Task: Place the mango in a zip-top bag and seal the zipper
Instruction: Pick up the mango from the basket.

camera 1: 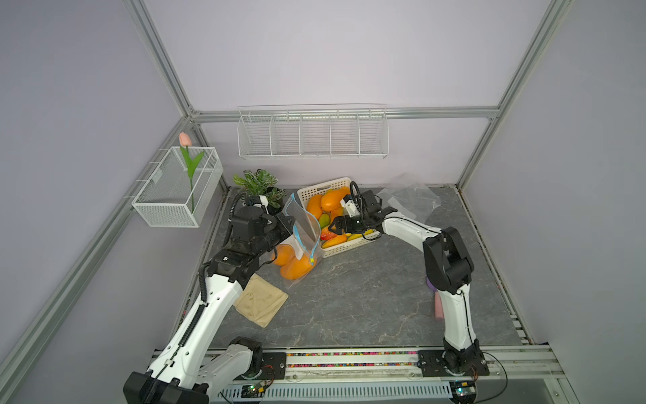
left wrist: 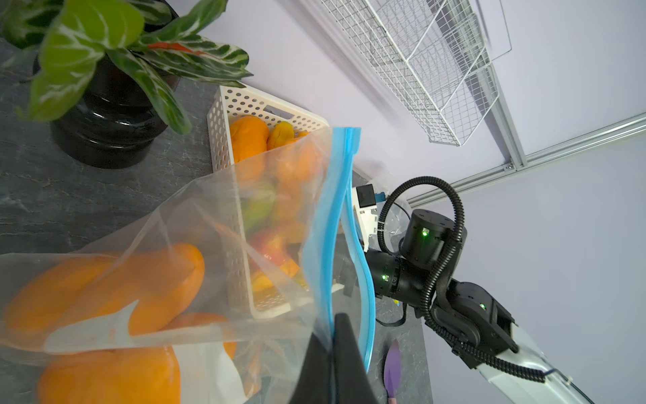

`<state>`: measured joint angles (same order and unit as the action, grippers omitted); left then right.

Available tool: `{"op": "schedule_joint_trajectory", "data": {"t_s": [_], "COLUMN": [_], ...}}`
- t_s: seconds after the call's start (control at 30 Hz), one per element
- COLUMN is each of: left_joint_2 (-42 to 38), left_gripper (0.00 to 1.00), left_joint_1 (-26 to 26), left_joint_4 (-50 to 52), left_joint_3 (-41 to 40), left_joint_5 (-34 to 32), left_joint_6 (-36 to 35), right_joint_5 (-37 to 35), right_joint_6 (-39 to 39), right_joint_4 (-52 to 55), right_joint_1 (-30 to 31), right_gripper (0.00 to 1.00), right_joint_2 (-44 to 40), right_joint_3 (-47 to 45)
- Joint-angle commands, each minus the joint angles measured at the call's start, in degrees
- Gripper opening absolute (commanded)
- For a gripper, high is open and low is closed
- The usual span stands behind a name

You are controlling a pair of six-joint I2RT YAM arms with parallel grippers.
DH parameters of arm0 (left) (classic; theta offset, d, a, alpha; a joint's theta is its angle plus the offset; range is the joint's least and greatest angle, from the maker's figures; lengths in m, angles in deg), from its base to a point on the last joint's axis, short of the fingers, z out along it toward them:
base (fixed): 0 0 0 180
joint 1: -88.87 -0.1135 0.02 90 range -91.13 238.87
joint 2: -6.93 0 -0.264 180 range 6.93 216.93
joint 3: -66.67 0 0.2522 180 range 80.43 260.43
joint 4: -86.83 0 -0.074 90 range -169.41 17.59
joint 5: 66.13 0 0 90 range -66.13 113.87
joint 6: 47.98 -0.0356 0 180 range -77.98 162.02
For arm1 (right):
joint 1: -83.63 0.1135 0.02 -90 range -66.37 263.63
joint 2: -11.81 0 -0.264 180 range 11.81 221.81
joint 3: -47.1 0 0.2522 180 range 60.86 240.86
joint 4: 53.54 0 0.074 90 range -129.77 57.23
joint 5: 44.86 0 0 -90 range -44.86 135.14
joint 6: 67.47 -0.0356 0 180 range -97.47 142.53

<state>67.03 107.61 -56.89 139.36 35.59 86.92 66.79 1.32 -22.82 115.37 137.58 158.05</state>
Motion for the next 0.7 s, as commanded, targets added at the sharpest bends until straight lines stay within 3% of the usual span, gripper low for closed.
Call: {"op": "schedule_joint_trajectory", "data": {"t_s": [0.0,0.23,0.5,0.67], "left_joint_2": [0.4,0.7,1.1,1.3], "left_gripper": [0.00,0.00,0.00,0.00], "left_joint_1": [-0.2,-0.2,-0.3,-0.3], "left_joint_4": [0.8,1.2,1.4,1.4], "left_joint_3": [0.7,0.7,0.8,1.0], "left_joint_5": [-1.2,-1.6,-1.8,-1.8], "left_joint_6": [-0.8,-1.4,-1.5,-1.5], "right_joint_5": [-1.9,-2.2,-4.5,-7.8], "right_joint_6": [0.4,0.0,0.5,3.6], "right_joint_4": [3.8,4.9,2.4,2.5], "right_joint_1": [0.9,2.0,2.1,2.0], "right_gripper": [0.93,0.98,0.54,0.43], "right_joint_2": [2.9,6.1,1.1,-3.3], "right_joint_3": [4.0,8.0,6.0,4.9]}}
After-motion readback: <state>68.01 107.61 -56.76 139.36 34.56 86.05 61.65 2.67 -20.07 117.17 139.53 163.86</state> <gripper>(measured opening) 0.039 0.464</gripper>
